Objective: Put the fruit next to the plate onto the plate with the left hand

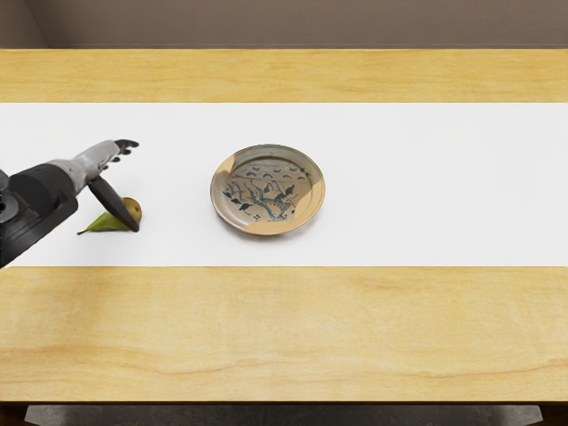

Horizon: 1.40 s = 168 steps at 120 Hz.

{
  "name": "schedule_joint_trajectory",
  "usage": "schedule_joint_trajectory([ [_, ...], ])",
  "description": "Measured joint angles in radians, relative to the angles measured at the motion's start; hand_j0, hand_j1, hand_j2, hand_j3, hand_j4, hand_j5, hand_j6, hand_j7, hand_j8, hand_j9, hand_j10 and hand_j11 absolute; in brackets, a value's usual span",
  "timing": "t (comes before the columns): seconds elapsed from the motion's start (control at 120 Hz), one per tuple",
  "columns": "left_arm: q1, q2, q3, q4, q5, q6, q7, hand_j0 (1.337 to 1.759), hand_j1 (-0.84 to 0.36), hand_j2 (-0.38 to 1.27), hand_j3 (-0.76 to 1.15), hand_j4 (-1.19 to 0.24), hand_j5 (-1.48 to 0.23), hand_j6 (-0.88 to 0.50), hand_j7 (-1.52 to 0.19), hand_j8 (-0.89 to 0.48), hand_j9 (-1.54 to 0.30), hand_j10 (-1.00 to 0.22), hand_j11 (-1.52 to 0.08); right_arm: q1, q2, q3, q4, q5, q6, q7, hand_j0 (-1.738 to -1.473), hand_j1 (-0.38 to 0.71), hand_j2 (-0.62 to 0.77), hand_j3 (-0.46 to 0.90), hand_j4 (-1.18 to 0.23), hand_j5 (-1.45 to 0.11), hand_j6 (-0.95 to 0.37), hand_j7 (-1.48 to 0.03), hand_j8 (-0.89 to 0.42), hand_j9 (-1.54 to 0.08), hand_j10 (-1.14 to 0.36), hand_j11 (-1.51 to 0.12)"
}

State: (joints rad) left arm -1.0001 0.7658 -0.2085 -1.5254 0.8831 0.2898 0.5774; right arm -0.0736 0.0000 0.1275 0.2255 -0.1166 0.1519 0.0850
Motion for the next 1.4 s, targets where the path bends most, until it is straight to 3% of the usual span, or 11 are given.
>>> schedule_joint_trajectory([
  [0.208,0.032,-0.006,0.009,0.006,0.012,0.045,-0.021,1.658,0.18,0.03,0.00,-0.15,-0.19,-0.15,-0.19,-0.15,-0.19,-0.15,-0.19,0.000,0.000,0.000,0.000,0.000,0.000,0.000,-1.658,-0.33,0.00,0.00,-0.02,-0.02,-0.02,-0.02,-0.02,-0.02,-0.02,-0.02],
  [0.55,0.058,0.003,0.032,0.010,0.014,0.060,-0.024,1.658,-0.02,0.07,0.00,-0.31,-0.40,-0.31,-0.40,-0.31,-0.40,-0.31,-0.40,0.000,0.000,0.000,0.000,0.000,0.000,0.000,-1.658,-0.33,0.00,0.00,-0.02,-0.02,-0.02,-0.02,-0.02,-0.02,-0.02,-0.02],
  [1.017,0.078,-0.007,0.034,0.051,0.068,0.130,-0.026,1.658,-0.07,0.07,0.00,-0.35,-0.46,-0.35,-0.46,-0.35,-0.46,-0.35,-0.46,0.000,0.000,0.000,0.000,0.000,0.000,0.000,-1.658,-0.33,0.00,0.00,-0.02,-0.02,-0.02,-0.02,-0.02,-0.02,-0.02,-0.02],
  [1.125,0.092,-0.027,0.034,0.053,0.075,0.130,-0.026,1.658,-0.17,0.05,0.00,-0.35,-0.46,-0.36,-0.46,-0.36,-0.46,-0.35,-0.46,0.000,0.000,0.000,0.000,0.000,0.000,0.000,-1.658,-0.33,0.00,0.00,-0.02,-0.02,-0.02,-0.02,-0.02,-0.02,-0.02,-0.02],
  [1.4,0.101,-0.036,0.035,0.054,0.077,0.131,-0.025,1.658,-0.11,0.07,0.00,-0.36,-0.47,-0.37,-0.47,-0.37,-0.47,-0.36,-0.47,0.000,0.000,0.000,0.000,0.000,0.000,0.000,-1.658,-0.33,0.00,0.00,-0.02,-0.02,-0.02,-0.02,-0.02,-0.02,-0.02,-0.02],
])
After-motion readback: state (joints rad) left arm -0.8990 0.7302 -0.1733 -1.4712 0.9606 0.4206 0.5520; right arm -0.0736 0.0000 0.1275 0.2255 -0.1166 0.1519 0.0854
